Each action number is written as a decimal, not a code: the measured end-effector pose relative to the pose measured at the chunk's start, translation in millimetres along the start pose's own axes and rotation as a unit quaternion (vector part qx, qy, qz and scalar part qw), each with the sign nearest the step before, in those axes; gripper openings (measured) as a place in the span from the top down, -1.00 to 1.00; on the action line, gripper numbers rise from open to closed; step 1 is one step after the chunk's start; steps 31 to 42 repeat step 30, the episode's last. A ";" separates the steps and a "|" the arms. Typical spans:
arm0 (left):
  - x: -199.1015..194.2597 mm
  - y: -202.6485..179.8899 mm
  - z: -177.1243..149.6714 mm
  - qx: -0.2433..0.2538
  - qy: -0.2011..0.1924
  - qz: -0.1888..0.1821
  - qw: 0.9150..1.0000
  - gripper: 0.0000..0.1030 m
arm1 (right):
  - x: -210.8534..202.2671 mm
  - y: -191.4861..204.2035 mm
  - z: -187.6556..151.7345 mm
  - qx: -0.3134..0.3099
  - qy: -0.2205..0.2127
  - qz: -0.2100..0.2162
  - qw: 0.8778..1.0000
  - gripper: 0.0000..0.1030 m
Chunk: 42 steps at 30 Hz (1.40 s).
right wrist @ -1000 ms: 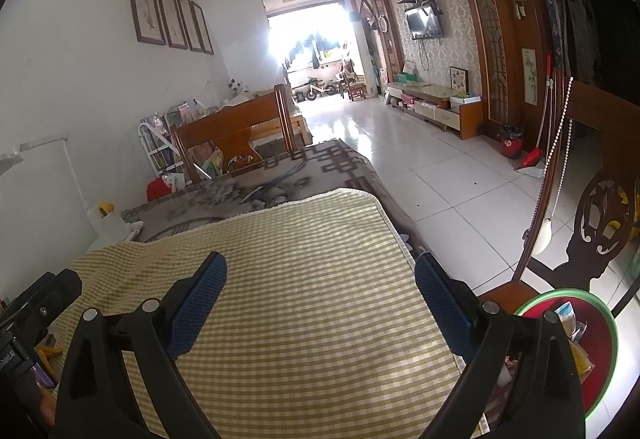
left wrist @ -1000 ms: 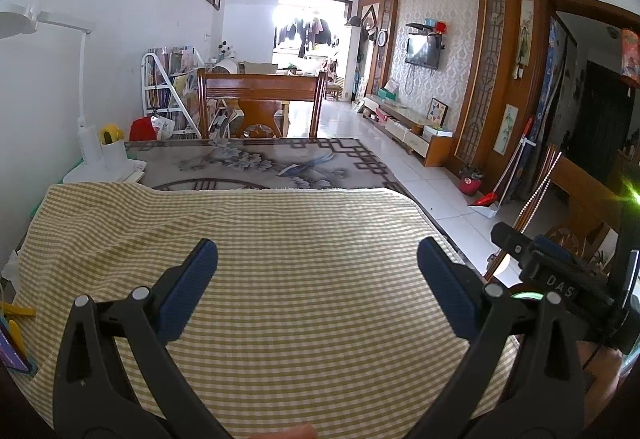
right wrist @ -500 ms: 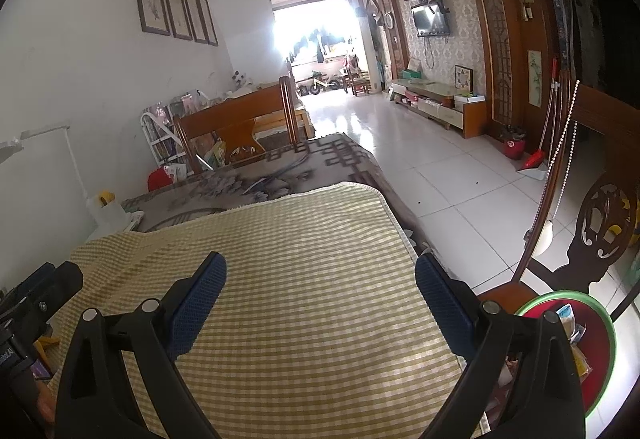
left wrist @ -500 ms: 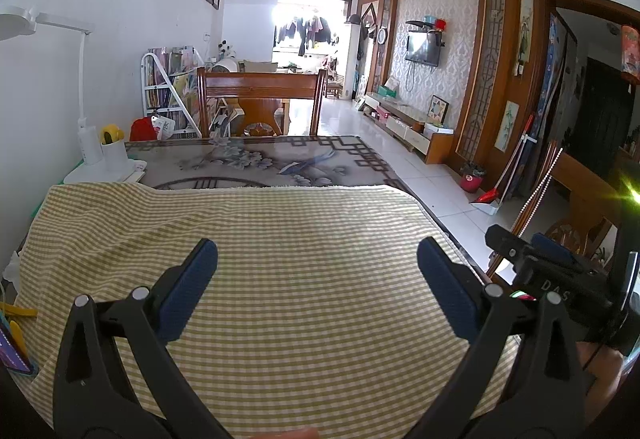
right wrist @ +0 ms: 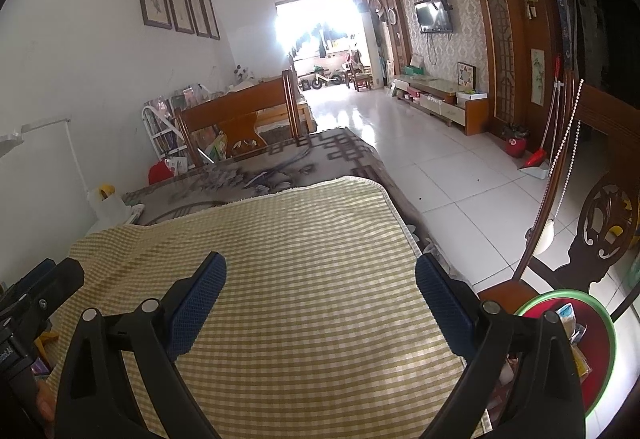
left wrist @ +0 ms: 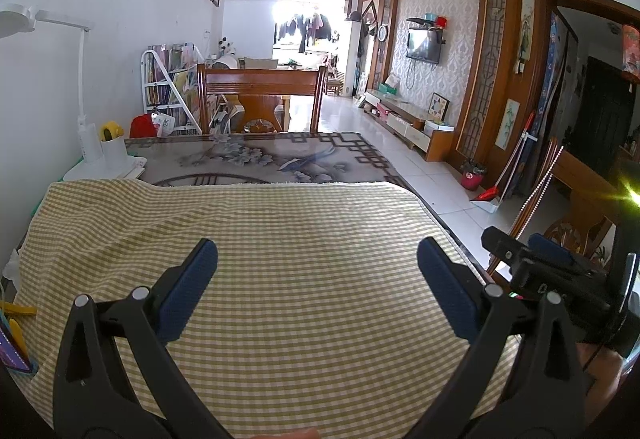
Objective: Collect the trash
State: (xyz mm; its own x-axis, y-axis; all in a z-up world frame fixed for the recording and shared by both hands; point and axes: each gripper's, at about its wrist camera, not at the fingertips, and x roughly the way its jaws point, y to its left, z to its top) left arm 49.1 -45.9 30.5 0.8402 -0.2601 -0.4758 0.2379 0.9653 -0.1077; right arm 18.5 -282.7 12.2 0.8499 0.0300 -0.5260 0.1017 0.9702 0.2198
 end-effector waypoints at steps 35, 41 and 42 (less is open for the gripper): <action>-1.1 25.7 3.3 -0.037 0.001 0.034 0.999 -0.90 | 153.8 77.0 -57.0 -0.138 0.175 -0.009 0.975 -0.86; -1.1 25.7 3.3 -0.037 0.001 0.034 0.999 -0.90 | 153.8 77.0 -57.0 -0.138 0.175 -0.009 0.975 -0.86; -1.1 25.7 3.3 -0.037 0.001 0.034 0.999 -0.90 | 153.8 77.0 -57.0 -0.138 0.175 -0.009 0.975 -0.86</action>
